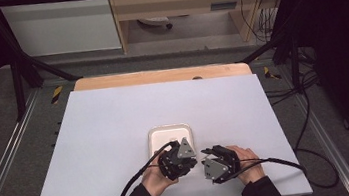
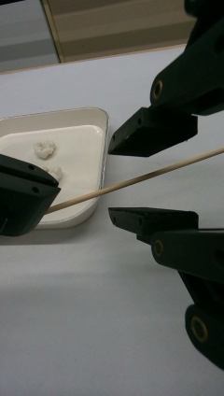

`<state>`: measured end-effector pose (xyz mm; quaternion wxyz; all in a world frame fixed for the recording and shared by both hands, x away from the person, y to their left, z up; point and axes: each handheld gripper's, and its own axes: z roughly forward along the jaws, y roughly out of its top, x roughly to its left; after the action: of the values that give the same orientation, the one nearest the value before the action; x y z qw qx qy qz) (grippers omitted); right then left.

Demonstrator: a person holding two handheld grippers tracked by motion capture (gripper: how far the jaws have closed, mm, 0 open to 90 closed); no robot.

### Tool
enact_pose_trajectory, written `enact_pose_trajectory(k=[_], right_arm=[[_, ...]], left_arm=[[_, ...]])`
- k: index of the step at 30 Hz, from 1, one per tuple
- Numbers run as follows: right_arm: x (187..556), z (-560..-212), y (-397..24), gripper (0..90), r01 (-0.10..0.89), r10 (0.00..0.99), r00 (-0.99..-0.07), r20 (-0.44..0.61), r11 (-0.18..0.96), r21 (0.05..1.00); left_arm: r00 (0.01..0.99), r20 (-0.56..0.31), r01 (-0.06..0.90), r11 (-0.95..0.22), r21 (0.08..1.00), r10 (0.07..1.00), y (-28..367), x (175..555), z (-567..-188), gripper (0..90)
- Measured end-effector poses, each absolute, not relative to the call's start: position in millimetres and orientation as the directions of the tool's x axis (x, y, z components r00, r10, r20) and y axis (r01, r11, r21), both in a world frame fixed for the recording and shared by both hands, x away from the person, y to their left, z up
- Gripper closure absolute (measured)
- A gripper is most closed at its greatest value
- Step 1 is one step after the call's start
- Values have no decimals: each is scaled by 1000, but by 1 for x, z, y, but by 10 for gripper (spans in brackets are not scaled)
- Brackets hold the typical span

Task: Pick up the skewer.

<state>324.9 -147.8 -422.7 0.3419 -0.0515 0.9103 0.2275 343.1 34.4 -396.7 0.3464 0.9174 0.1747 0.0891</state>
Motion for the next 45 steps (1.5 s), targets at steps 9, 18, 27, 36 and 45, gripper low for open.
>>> enact_pose_trajectory(k=[9,18,27,36,45], right_arm=[[325,-425,-147,751,-305,-16,-750,-661,895,324],[325,-425,-147,845,-348,-75,-740,-669,894,284],[323,-424,-147,883,-378,-129,-728,-673,895,238],[322,-423,-147,885,-361,-126,-718,-685,908,211],[324,-424,-144,885,-366,-157,-706,-691,916,166]], left_arm=[[928,39,254,-705,662,370,33,342,-397,883],[933,36,247,-708,662,359,30,341,-397,884],[931,19,258,-694,672,365,33,344,-396,880],[914,15,296,-690,661,407,39,349,-393,634],[916,-4,332,-754,567,401,38,355,-398,645]])
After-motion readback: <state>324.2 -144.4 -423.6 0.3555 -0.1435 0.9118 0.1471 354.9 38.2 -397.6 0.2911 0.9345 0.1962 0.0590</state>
